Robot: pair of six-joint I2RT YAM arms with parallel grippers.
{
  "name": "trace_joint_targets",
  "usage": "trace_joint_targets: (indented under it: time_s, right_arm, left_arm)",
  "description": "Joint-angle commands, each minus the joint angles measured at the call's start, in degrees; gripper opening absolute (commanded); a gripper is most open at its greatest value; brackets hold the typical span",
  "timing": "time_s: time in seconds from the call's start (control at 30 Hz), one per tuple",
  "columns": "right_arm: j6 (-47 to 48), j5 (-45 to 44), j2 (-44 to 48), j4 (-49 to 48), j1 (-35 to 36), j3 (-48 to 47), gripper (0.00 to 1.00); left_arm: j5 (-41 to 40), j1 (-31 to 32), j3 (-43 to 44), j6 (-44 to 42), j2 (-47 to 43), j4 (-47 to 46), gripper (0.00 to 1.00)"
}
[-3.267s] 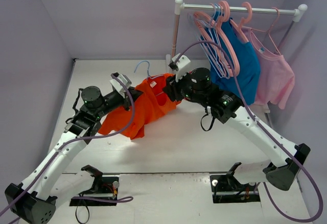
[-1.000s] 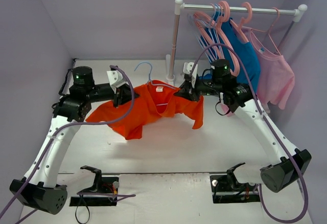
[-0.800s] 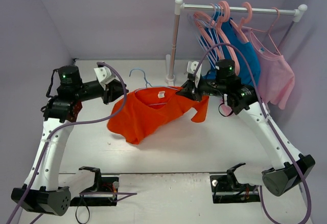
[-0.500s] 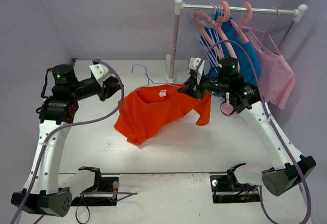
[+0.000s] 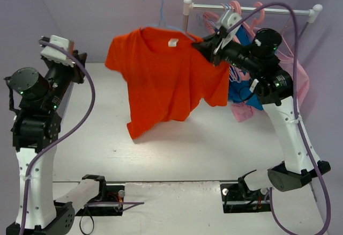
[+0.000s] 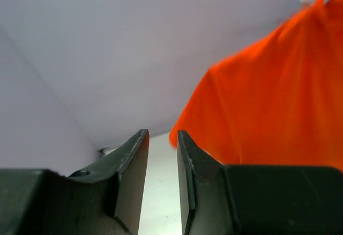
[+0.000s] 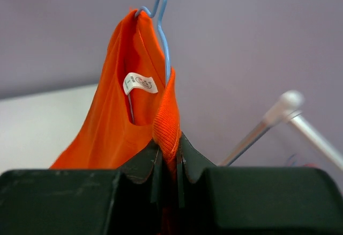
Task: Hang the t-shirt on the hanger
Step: Place the T-shirt on the hanger, then place the hanger at the clothesline.
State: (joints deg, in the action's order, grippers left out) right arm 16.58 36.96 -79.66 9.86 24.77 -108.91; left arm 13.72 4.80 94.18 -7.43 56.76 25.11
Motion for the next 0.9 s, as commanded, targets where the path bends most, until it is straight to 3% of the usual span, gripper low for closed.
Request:
trace_joint_targets:
  time_s: [0.0,0.17,0.4,0.87]
  right_arm:
    - [-4.54,-8.53,-1.06,-14.89,-0.34,-9.66,0.0]
    - [-3.35,-9.48,0.66,-15.17,-0.41,-9.35,0.0]
    - [-5.83,-9.59,13.01,-15.48,-0.4,8.2,0.0]
    - [-3.21,-31.36,32.7,-6.52,-0.43,36.41,0.0]
  left_arm:
    - [-8.82,-0.12,2.68,2.21,-0.58,-1.13,0.23]
    - [-8.03,-0.05,1.1,3.1,-1.36,-1.42,0.23]
    - [-6.96,-0.05,-0.63,4.17,-1.45,-2.84,0.23]
    - [-2.56,0.51,-5.95,12.23,0.85,-7.48,0.23]
